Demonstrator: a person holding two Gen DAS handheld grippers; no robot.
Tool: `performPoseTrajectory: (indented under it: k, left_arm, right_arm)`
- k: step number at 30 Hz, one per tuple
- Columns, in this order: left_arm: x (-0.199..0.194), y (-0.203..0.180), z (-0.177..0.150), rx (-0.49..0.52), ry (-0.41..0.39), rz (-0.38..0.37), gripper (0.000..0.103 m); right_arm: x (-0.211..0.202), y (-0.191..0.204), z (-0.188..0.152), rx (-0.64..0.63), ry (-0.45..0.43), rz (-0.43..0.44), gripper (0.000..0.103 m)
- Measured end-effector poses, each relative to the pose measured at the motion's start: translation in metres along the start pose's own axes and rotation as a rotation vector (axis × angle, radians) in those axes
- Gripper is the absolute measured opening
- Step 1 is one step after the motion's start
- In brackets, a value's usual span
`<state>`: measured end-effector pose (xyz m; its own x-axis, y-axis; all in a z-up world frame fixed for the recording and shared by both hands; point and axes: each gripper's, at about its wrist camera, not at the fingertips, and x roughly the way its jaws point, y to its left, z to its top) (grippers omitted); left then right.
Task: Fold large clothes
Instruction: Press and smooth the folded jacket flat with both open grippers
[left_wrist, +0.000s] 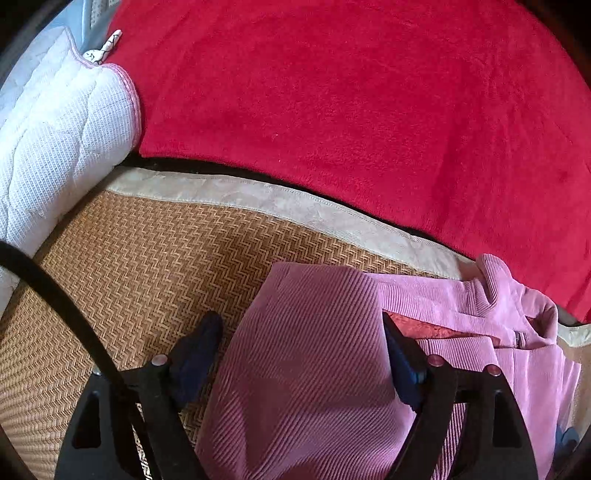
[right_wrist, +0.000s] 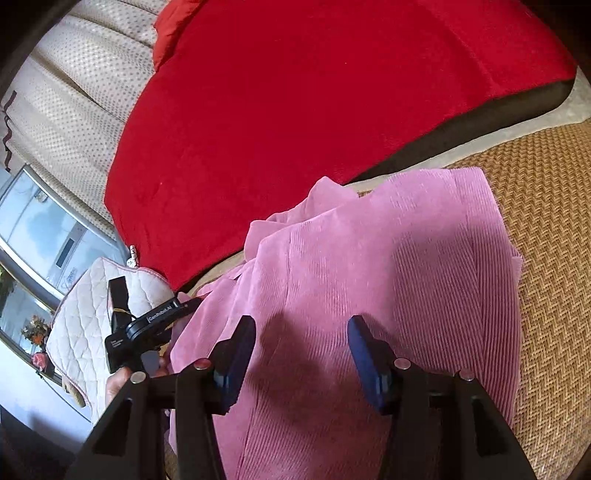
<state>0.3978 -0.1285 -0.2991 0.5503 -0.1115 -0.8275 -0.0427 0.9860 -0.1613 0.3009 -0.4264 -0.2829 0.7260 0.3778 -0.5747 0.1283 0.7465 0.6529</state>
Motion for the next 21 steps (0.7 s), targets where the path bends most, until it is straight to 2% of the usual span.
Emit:
performPoseTrajectory:
  k: [2,4,6,8,11,13,15,17,19,21]
  left_arm:
    - [-0.004,0.006,0.0,-0.043,-0.027,-0.018,0.084]
    - [-0.012,0.021,-0.007,-0.116,-0.071,-0.058,0.084]
    - [-0.019,0.032,-0.013,-0.176,-0.111,-0.102,0.084]
    - [-0.029,0.039,-0.021,-0.219,-0.153,-0.093,0.084]
    - [-0.045,0.042,-0.026,-0.243,-0.19,-0.104,0.084]
    - [-0.063,0.036,-0.028,-0.216,-0.197,-0.084,0.084]
    - [-0.081,0.03,-0.028,-0.162,-0.198,-0.062,0.084]
    - [-0.104,0.022,-0.034,-0.089,-0.218,-0.011,0.084]
    - [-0.124,0.017,-0.04,-0.013,-0.225,0.047,0.084]
    - [-0.136,0.011,-0.046,0.027,-0.207,0.06,0.084]
  right_arm:
    - [-0.005,-0.004,0.002,-0.007,-0.035,-0.029,0.056]
    - [-0.007,-0.015,0.006,-0.023,-0.078,-0.103,0.056]
    - [-0.005,-0.029,0.01,0.005,-0.058,-0.089,0.053]
    - [-0.006,-0.034,0.01,0.015,-0.061,-0.086,0.045]
    - [-0.011,-0.024,0.007,-0.031,-0.066,-0.141,0.045]
    - [-0.018,-0.016,0.006,-0.043,-0.083,-0.158,0.046]
    - [-0.031,-0.009,0.007,-0.049,-0.11,-0.139,0.047]
    - [-0.043,-0.003,0.007,-0.049,-0.139,-0.12,0.054]
    - [-0.051,0.002,0.006,-0.04,-0.144,-0.096,0.054]
    - [-0.056,0.007,0.003,-0.036,-0.133,-0.077,0.054]
